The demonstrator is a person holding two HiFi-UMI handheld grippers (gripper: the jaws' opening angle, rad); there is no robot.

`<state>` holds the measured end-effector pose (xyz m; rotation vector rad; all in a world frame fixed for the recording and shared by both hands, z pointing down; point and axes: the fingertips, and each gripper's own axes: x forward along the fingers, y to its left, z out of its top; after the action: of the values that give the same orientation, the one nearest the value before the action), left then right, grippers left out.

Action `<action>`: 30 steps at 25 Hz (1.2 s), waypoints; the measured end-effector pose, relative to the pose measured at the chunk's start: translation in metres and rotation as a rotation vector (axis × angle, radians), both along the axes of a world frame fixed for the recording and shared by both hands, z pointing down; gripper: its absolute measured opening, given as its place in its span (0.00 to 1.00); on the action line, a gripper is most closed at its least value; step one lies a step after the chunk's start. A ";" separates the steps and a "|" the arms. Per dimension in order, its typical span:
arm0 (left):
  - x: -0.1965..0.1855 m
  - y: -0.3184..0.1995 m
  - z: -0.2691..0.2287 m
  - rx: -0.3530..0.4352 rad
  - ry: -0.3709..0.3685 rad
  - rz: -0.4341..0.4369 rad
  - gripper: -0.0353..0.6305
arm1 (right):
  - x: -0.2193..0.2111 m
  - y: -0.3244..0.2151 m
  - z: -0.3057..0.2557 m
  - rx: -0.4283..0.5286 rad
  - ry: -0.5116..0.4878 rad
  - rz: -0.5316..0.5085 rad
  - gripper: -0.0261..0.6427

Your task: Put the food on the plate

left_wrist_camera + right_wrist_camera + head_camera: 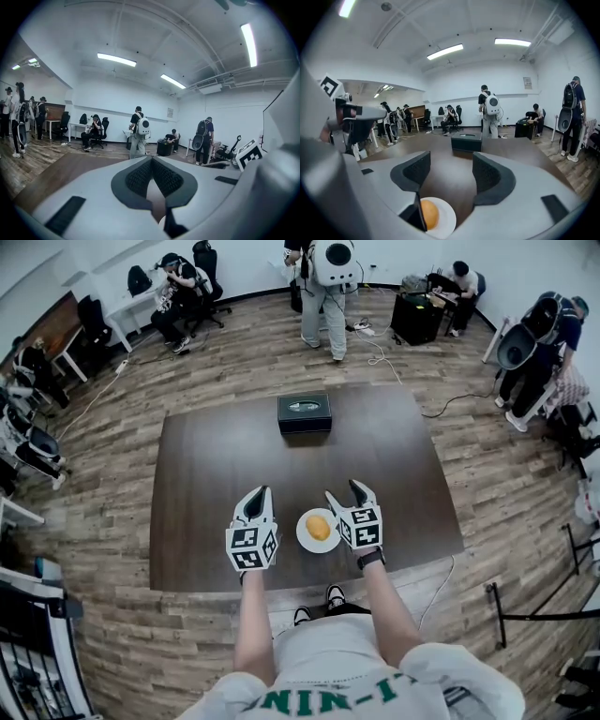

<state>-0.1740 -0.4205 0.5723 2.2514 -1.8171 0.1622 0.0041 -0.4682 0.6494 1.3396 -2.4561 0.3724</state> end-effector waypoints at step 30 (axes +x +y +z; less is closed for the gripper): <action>0.012 -0.014 -0.084 0.172 -0.052 0.034 0.07 | 0.013 -0.010 -0.159 0.299 -0.098 0.104 0.06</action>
<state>-0.1623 -0.4348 0.4886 2.4166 -1.8862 0.0734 0.0174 -0.4783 0.4904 1.6069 -2.6075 0.0974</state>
